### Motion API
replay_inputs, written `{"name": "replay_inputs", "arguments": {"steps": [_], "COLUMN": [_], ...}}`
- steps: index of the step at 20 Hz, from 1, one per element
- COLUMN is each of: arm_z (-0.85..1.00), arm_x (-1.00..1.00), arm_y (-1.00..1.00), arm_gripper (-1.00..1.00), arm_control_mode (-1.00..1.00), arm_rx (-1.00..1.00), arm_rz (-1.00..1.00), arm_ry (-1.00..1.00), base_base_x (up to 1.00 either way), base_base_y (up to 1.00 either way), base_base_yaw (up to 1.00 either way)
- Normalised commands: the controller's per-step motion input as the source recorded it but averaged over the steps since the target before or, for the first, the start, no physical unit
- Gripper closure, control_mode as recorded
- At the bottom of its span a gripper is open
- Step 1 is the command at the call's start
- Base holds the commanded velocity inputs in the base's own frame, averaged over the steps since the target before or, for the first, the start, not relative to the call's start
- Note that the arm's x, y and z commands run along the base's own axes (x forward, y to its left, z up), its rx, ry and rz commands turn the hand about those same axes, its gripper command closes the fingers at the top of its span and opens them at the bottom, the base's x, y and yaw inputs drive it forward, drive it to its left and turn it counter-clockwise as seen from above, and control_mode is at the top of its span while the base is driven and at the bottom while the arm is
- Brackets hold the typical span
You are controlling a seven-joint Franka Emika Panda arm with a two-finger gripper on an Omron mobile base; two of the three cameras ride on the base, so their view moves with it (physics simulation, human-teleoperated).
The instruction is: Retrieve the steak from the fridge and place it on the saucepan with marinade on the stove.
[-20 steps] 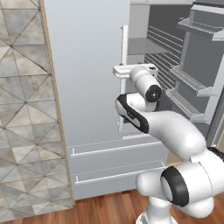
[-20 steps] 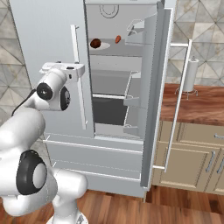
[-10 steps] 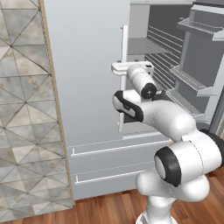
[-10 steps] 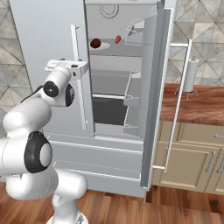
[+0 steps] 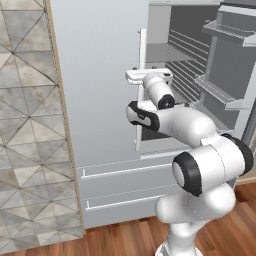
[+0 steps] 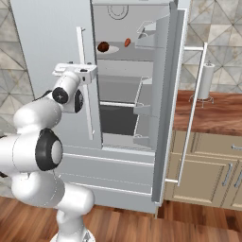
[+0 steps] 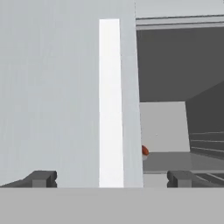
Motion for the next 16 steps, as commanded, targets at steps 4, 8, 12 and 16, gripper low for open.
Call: {"name": "replay_inputs", "arguments": {"steps": [4, 8, 12, 16], "arm_z": [0.0, 0.01, 0.0, 0.0], "arm_x": [0.32, 0.3, 0.29, 0.21], "arm_y": [0.0, 0.0, 0.0, 0.0], "arm_gripper": [-1.0, -1.0, -1.0, -1.0], "arm_control_mode": [-1.0, -1.0, -1.0, -1.0], "arm_rx": [0.0, 0.0, 0.0, 0.0], "arm_rz": [0.0, 0.0, 0.0, 0.0], "arm_ry": [0.0, 0.0, 0.0, 0.0], "base_base_x": [0.0, 0.0, 0.0, 0.0], "base_base_y": [0.0, 0.0, 0.0, 0.0], "base_base_yaw": [0.0, 0.0, 0.0, 0.0]}}
